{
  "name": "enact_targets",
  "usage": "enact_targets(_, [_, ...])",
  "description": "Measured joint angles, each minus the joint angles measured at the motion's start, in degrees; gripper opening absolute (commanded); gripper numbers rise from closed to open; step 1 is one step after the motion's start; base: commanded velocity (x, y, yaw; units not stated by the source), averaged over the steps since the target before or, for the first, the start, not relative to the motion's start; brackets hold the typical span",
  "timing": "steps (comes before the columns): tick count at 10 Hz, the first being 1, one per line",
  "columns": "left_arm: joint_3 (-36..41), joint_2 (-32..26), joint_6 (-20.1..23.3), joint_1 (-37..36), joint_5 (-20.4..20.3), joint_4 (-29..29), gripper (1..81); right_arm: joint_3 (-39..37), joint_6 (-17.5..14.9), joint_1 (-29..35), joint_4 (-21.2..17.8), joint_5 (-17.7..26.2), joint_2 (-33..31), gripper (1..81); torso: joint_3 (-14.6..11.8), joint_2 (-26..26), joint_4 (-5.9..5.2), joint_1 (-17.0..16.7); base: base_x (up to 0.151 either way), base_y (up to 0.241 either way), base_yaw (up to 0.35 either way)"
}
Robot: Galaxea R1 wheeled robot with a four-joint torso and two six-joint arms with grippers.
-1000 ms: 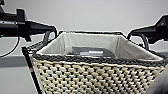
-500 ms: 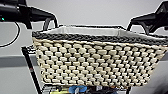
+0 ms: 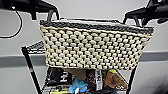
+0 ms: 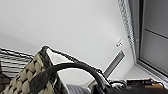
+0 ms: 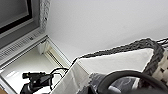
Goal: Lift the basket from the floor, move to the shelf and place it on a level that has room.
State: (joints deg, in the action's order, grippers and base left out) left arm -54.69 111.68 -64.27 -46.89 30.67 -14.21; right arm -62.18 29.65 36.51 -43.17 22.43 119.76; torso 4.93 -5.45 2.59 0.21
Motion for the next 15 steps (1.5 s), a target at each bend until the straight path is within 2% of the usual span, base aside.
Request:
enact_targets(2, [-4.16,2.49,0.57,0.17,1.33,0.20,1.0,-2.83,-0.10,-0.66,1.05,1.05,1.88,1.0,0.02,0.02,0.00,0.04,0.000,0.000,0.000])
enact_targets(8, [-16.14,10.62,3.22,4.35,3.32,1.13,1.0,-18.02,-0.68,-1.04,2.96,3.69,10.58,1.0,0.04,0.04,0.00,0.06,0.000,0.000,0.000])
enact_targets(13, [-25.82,15.84,7.46,9.29,4.05,1.57,1.0,-28.94,-1.10,-4.27,7.92,5.66,17.94,1.0,0.13,0.09,0.00,0.13,0.000,0.000,0.000])
enact_targets(15, [-29.85,17.10,9.17,10.75,4.16,1.87,1.0,-33.43,-2.50,-5.92,9.16,5.74,21.58,1.0,0.13,0.09,0.00,0.13,0.000,0.000,0.000])
